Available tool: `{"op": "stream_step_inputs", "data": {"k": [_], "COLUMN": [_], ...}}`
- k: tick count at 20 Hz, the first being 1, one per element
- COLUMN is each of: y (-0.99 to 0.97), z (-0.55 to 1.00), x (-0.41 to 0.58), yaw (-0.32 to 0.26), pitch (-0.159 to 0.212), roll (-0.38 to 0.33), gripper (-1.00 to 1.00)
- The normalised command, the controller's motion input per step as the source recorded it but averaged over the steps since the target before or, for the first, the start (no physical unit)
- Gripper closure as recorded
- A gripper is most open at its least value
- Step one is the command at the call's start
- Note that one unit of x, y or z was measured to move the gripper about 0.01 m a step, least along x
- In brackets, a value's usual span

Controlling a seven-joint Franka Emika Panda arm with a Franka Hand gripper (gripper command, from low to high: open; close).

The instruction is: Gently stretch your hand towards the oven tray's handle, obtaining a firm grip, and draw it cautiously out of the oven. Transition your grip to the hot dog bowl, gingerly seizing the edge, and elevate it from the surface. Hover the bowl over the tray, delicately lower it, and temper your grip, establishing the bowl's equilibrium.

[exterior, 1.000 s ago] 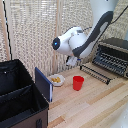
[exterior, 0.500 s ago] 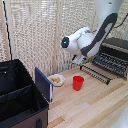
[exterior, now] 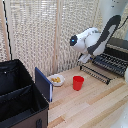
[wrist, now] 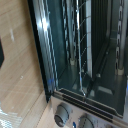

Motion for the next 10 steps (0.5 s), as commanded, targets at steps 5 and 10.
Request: {"op": "stream_step_inputs", "data": {"k": [5, 10], "y": [-0.46, -0.55], "z": [-0.03, -0.06], "x": [0.000, 0.000], "yaw": [0.006, 0.000], "pitch": [0.004, 0.027], "roll": [-0.149, -0.118], "gripper": [-1.00, -1.00]}}
